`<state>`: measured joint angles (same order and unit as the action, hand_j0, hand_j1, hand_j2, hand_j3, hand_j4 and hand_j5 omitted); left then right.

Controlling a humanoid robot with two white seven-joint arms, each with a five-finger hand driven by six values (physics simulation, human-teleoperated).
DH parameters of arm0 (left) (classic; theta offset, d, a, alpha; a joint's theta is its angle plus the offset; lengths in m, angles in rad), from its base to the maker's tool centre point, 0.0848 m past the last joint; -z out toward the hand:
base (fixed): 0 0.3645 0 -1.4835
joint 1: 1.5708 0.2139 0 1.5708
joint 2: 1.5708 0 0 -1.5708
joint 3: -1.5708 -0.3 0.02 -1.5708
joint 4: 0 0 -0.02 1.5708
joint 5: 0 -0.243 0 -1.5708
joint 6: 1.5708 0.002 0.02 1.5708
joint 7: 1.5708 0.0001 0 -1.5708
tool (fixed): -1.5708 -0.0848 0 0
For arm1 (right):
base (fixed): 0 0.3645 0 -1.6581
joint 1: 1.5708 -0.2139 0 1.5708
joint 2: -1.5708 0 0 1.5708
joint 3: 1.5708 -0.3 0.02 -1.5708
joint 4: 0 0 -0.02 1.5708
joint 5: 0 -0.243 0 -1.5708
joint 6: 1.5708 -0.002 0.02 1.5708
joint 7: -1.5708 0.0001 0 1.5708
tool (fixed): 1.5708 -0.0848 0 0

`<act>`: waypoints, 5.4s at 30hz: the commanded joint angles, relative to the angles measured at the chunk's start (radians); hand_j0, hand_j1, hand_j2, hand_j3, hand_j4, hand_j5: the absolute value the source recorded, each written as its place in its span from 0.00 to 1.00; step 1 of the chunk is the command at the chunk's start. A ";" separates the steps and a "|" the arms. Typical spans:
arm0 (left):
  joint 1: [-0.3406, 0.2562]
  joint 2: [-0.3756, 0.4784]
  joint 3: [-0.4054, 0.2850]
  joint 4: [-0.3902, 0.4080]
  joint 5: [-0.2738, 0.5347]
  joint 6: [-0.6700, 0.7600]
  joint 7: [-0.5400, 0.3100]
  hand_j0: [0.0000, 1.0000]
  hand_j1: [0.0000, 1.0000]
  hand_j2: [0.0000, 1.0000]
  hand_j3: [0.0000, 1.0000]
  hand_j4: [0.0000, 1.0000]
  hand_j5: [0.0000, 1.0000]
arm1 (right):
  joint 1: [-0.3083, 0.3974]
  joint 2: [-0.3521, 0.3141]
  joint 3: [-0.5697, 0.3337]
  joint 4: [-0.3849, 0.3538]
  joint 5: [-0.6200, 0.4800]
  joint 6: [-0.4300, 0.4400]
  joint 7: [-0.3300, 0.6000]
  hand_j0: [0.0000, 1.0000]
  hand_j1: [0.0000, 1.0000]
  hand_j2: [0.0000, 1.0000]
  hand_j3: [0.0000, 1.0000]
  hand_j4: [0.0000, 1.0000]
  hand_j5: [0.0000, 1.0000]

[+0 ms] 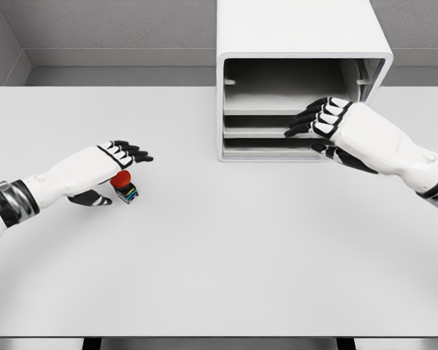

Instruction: Slide open multi-storey tabletop storage cabinets and put open load switch and slide close multi-storey tabletop storage cabinets

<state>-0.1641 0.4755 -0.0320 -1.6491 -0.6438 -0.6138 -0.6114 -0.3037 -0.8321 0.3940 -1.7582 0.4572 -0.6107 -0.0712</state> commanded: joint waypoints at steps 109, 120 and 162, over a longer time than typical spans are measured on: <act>0.049 0.003 0.095 -0.101 0.076 0.003 0.001 0.37 0.37 0.37 0.37 0.37 0.37 | -0.156 0.114 0.115 0.218 -0.091 0.000 0.114 0.73 0.73 0.73 0.73 0.73 0.73; 0.049 0.000 0.095 -0.103 0.076 0.003 0.001 0.37 0.37 0.37 0.37 0.37 0.37 | -0.250 0.264 0.172 0.416 -0.038 0.000 0.116 0.73 0.73 0.73 0.73 0.73 0.73; 0.057 -0.003 0.103 -0.123 0.076 0.003 0.001 0.37 0.37 0.37 0.37 0.37 0.37 | -0.084 0.007 0.192 0.117 -0.088 0.000 0.102 0.76 0.76 0.76 0.76 0.76 0.76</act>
<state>-0.1074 0.4732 0.0705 -1.7651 -0.5747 -0.6141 -0.6117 -0.3866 -0.8046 0.5864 -1.6229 0.3786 -0.6111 0.0319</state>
